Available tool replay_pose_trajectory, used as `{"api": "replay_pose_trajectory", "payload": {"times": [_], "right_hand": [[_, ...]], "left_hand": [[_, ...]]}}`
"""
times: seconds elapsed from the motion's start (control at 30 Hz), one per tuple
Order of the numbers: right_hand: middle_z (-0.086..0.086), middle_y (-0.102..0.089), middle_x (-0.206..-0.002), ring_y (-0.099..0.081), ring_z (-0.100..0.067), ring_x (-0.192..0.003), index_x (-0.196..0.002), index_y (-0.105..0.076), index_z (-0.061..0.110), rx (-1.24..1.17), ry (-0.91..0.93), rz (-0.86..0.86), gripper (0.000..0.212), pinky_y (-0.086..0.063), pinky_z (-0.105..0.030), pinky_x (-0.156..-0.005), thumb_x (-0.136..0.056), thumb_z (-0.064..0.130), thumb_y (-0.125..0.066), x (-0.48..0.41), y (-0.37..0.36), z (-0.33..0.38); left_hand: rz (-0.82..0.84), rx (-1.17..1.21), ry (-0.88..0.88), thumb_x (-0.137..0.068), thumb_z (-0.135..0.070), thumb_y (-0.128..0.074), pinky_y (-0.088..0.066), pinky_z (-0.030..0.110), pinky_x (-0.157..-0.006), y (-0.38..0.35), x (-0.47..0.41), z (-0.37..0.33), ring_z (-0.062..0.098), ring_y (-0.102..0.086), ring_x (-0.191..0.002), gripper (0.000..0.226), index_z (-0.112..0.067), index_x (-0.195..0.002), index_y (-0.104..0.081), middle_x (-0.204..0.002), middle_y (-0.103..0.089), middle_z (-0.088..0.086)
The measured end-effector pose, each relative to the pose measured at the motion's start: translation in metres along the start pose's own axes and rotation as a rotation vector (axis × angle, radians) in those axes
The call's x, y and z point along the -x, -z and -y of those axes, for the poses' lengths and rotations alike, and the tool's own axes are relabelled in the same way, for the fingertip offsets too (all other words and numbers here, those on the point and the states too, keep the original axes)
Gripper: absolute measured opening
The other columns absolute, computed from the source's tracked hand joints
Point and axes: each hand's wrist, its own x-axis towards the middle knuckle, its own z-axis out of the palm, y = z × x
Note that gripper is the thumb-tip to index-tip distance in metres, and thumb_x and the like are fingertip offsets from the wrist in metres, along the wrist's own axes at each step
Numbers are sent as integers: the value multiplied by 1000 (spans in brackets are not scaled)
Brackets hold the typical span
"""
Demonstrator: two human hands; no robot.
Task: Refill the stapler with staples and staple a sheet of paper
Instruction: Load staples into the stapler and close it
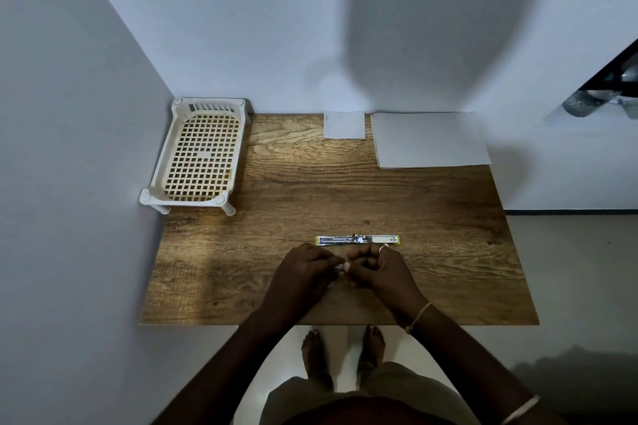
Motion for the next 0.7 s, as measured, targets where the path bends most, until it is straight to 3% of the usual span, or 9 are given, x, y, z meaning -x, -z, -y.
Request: {"api": "replay_pose_trajectory", "payload": {"times": [0.1, 0.2, 0.33, 0.43, 0.53, 0.7], "right_hand": [[-1, -78, -81, -74, -9, -76, -98, -73, 9, 183, 80, -17, 15, -56, -22, -68, -84, 10, -79, -1, 1, 3], [10, -74, -92, -70, -2, -84, -102, -76, 22, 581, 316, -87, 19, -53, -16, -74, -84, 21, -80, 0, 3, 9], [4, -72, -108, -66, -15, -97, -113, -75, 26, 1010, 556, -47, 26, -51, -29, -77, -87, 29, -75, -6, 7, 23], [4, -73, -106, -65, -21, -96, -112, -75, 28, 1247, 689, -10, 29, -49, -32, -72, -83, 27, -75, -14, 11, 33], [3, -73, -104, -64, -24, -94, -114, -75, 28, 1373, 739, 43, 30, -47, -37, -74, -84, 29, -74, -21, 13, 39], [4, -74, -99, -66, -23, -90, -110, -75, 30, 1372, 757, 62, 26, -46, -37, -74, -84, 34, -74, -27, 12, 41]], "left_hand": [[-14, -29, -21, -76, -13, -86, -50, 33, -70, 2, -3, 1, 26, -69, -81, 27, -13, -102, -81, -92, -77, 4], [-15, -38, -8, -76, -15, -87, -54, 37, -69, 2, -5, 2, 26, -70, -81, 25, -14, -100, -81, -92, -77, 4], [4, -85, -15, -76, -14, -86, -55, 42, -67, 1, -12, 5, 28, -70, -79, 24, -14, -99, -82, -91, -77, 5], [14, -96, 4, -75, -13, -86, -54, 45, -66, 2, -17, 7, 29, -70, -78, 31, -17, -105, -80, -89, -77, 4], [14, -108, 17, -77, -17, -81, -52, 45, -65, 4, -20, 9, 27, -69, -77, 30, -19, -107, -80, -86, -77, 2], [7, -72, 93, -79, -25, -73, -53, 40, -67, 3, -23, 10, 24, -70, -74, 23, -17, -98, -83, -80, -78, 2]]}}
